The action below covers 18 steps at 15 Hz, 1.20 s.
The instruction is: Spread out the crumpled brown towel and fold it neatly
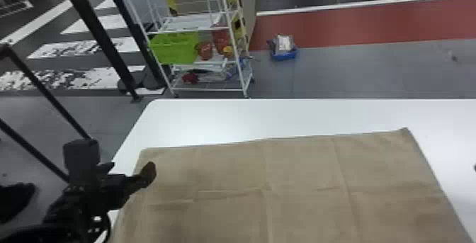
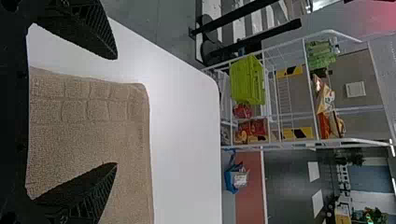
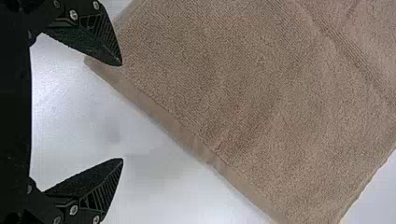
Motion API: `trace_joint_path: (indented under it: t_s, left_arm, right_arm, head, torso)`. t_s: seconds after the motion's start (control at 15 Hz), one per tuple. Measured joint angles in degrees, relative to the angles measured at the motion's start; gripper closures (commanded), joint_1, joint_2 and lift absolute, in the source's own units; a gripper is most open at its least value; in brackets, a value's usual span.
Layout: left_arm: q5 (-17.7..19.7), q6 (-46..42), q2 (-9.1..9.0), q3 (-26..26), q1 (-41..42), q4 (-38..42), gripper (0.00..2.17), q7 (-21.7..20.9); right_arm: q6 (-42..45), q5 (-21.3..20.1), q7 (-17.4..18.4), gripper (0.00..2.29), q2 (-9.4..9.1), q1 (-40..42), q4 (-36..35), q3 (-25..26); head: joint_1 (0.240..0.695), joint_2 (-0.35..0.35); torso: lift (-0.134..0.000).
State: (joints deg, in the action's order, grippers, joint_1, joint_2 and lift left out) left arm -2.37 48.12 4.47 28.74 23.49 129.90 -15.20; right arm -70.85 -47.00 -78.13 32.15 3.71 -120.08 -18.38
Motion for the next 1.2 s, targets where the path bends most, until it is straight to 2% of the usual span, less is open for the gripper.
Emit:
trace_joint_path:
  t_s: [0.2,0.47,0.8,1.0,1.2]
  left_arm:
    - [0.04,0.0,0.01,0.47,-0.02,0.03,0.07,0.07]
    - [0.33,0.0,-0.09,0.57,-0.09,0.09,0.07,0.09]
    - [0.35,-0.05,-0.15,0.59,-0.12,0.17,0.07,0.09]
    - [0.35,-0.27,-0.14,0.61,-0.11,0.15,0.07,0.08]
    - [0.35,-0.35,-0.11,0.61,-0.1,0.11,0.07,0.0]
  right_arm:
    - [0.28,-1.92,0.0,0.16,1.39,1.35,-1.87,0.15]
    - [0.28,-0.73,0.0,0.17,1.68,2.32,-3.08,2.6]
    - [-0.18,2.28,0.0,0.2,0.34,2.51,-3.08,3.25]
    - [-0.29,3.22,0.08,0.38,-0.49,2.26,-2.62,2.73]
    - [-0.59,3.21,0.0,0.46,-0.77,2.11,-1.88,1.59]
  head:
    - [0.695,0.275]
    - [0.695,0.263]
    - [0.695,0.282]
    - [0.695,0.299]
    - [0.695,0.311]
  torso:
    - [-0.122]
    - [-0.122]
    - [-0.122]
    - [-0.122]
    - [-0.122]
